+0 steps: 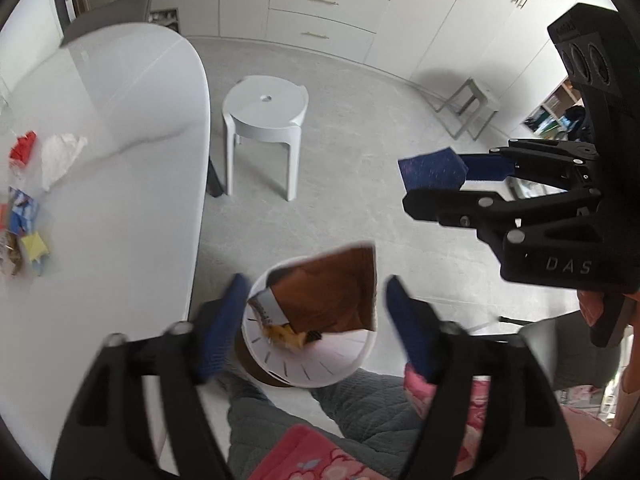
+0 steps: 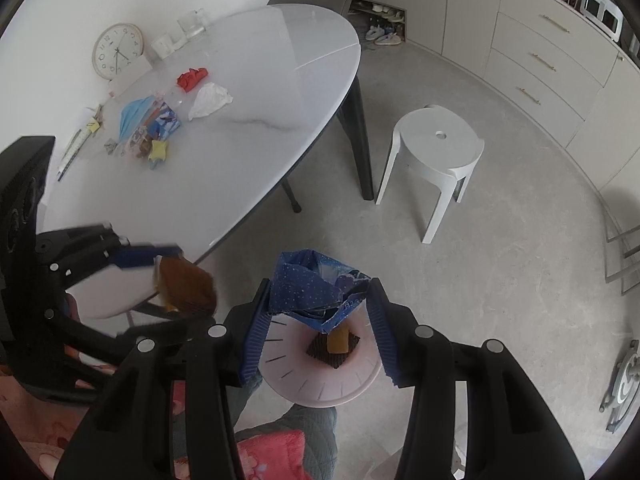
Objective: Collect trash
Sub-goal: 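Release the brown wrapper and blue wrapper into the white bin with both tools, then grasp the yellow paper with the left tool while the right tool grasps the white tissue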
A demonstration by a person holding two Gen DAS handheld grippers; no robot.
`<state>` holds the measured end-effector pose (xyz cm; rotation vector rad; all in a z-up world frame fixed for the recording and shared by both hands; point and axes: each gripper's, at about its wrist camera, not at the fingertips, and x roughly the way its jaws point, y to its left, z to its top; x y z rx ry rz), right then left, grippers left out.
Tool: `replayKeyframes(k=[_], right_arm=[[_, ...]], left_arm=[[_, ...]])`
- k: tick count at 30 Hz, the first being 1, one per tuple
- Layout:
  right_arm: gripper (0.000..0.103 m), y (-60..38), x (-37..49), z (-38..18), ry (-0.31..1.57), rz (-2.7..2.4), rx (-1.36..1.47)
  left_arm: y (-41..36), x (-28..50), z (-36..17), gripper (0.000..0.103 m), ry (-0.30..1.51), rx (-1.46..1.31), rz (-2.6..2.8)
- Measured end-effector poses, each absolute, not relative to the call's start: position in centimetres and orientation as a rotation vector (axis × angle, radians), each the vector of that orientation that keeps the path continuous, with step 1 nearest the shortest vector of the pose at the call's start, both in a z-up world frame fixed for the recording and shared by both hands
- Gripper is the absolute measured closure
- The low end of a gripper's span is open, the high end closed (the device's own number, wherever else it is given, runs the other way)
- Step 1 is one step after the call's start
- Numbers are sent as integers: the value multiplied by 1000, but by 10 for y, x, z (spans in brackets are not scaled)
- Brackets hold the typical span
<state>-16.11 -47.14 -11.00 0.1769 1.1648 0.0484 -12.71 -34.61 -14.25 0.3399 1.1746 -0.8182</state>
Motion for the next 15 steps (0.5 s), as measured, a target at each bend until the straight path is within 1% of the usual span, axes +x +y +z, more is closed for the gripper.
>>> replayKeyframes(k=[1,4,8,15], right_arm=[[54,-473,-161,-111,1165,57,177],[54,-476,-162,-113,1171,71,171],[53,-480,-165,-120,1195,80,178],[53,-465,-174,-142,1259,104,187]], left_arm=[[-347,-129,-141,17,1169,350,-807],[-348,-132,-134,11,1141,378,-765],[-341,-128,-128,8,1119,402,-721],[-325,-108,-117,8,1098,409,-687]])
